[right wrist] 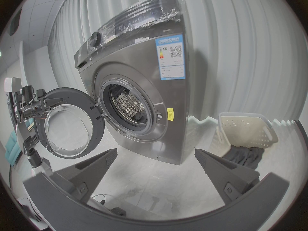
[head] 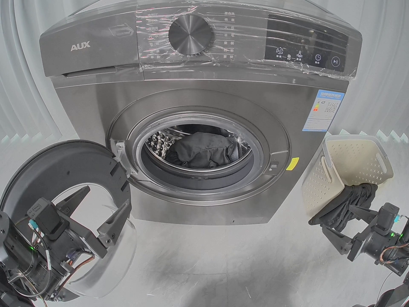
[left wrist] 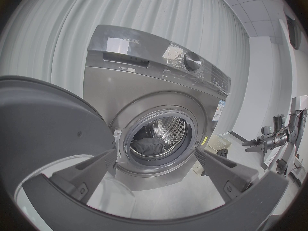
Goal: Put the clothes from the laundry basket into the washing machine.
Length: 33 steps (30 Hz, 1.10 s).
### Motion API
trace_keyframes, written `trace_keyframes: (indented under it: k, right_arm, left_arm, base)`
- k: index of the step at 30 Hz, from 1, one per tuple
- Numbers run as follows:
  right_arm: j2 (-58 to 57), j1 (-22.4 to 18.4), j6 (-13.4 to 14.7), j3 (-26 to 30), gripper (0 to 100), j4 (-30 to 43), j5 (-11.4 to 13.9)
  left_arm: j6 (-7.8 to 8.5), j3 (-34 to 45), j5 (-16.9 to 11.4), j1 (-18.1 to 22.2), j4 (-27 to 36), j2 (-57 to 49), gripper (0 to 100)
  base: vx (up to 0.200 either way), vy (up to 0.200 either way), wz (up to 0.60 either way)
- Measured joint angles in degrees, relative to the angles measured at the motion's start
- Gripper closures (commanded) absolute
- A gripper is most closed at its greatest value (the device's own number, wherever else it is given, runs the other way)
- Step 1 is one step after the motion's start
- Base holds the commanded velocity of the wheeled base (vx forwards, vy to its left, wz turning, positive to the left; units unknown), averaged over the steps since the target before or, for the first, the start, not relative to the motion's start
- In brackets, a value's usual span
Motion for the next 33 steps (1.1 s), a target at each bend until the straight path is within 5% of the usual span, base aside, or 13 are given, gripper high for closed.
trace_keyframes:
  k: [11, 21, 33]
  right_arm:
    - [-17.8, -6.8, -0.1, 0.0, 0, 16.2, 0.1]
    - [-31.5, -12.7, -1.2, 0.0, 0, 26.6, 0.3]
    - [-48.7, -19.8, -2.8, 0.0, 0, 37.6, 1.2]
  left_arm:
    - [0.66, 0.0, 0.0, 1.0, 14.2, -9.7, 0]
    - [0.99, 0.0, 0.0, 3.8, 38.4, -27.3, 0]
    - [1.19, 0.0, -2.4, 17.6, 54.5, -47.5, 0]
  base:
    - [-0.109, 0.000, 0.00]
    - [0.000, 0.000, 0.00]
    - [0.000, 0.000, 0.00]
